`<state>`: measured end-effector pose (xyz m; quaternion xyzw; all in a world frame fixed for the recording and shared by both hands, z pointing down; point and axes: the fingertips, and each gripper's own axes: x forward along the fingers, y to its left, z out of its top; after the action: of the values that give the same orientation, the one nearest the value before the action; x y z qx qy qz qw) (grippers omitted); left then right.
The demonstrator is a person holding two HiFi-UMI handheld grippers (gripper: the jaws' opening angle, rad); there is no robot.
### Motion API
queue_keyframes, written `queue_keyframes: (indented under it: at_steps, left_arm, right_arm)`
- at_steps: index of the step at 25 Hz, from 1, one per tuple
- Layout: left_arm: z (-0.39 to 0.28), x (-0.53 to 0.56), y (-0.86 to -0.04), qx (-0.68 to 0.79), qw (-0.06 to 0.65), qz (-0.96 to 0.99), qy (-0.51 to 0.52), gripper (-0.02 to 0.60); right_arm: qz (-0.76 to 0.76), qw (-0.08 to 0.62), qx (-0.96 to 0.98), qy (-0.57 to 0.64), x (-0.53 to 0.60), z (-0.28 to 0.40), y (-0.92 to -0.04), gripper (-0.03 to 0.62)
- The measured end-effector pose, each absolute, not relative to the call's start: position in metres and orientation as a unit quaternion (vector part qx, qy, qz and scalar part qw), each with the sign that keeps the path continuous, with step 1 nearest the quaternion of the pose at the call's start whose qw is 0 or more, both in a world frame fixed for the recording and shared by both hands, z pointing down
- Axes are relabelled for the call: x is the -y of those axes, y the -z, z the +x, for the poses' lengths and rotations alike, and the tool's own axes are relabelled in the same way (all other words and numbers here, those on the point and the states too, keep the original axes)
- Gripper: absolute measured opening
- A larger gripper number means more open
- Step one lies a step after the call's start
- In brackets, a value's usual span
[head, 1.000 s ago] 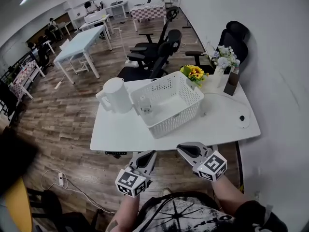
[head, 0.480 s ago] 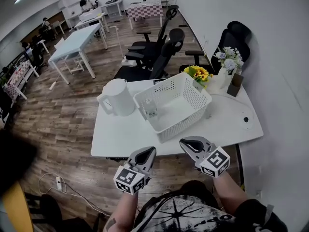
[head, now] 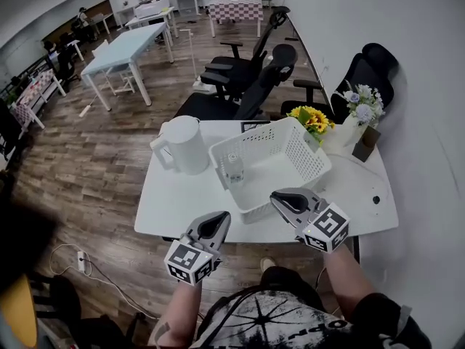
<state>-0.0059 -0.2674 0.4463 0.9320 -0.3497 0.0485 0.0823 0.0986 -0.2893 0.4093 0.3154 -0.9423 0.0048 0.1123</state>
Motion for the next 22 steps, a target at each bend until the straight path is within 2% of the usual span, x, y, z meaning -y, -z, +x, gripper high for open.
queue_keyframes:
  at_steps: [5, 10, 13, 18, 22]
  left_arm:
    - [-0.010, 0.292, -0.437, 0.383, 0.083, 0.919, -0.040, 0.011]
    - [-0.014, 0.322, -0.439, 0.417, 0.090, 0.904, -0.029, 0.009]
    - [-0.020, 0.334, -0.446, 0.443, 0.095, 0.891, -0.023, 0.010]
    - [-0.026, 0.343, -0.454, 0.480, 0.107, 0.871, -0.018, 0.011]
    - [-0.031, 0.348, -0.459, 0.506, 0.116, 0.855, -0.016, 0.010]
  right_arm:
    - [0.255, 0.168, 0.952, 0.011, 0.328, 0.087, -0.397, 0.025]
    - [0.178, 0.280, 0.942, 0.057, 0.373, 0.078, -0.410, 0.028]
    - [0.132, 0.324, 0.934, 0.069, 0.400, 0.067, -0.425, 0.085]
    - [0.077, 0.361, 0.928, 0.058, 0.437, 0.044, -0.454, 0.123]
    - [0.041, 0.386, 0.920, 0.045, 0.460, 0.030, -0.481, 0.184]
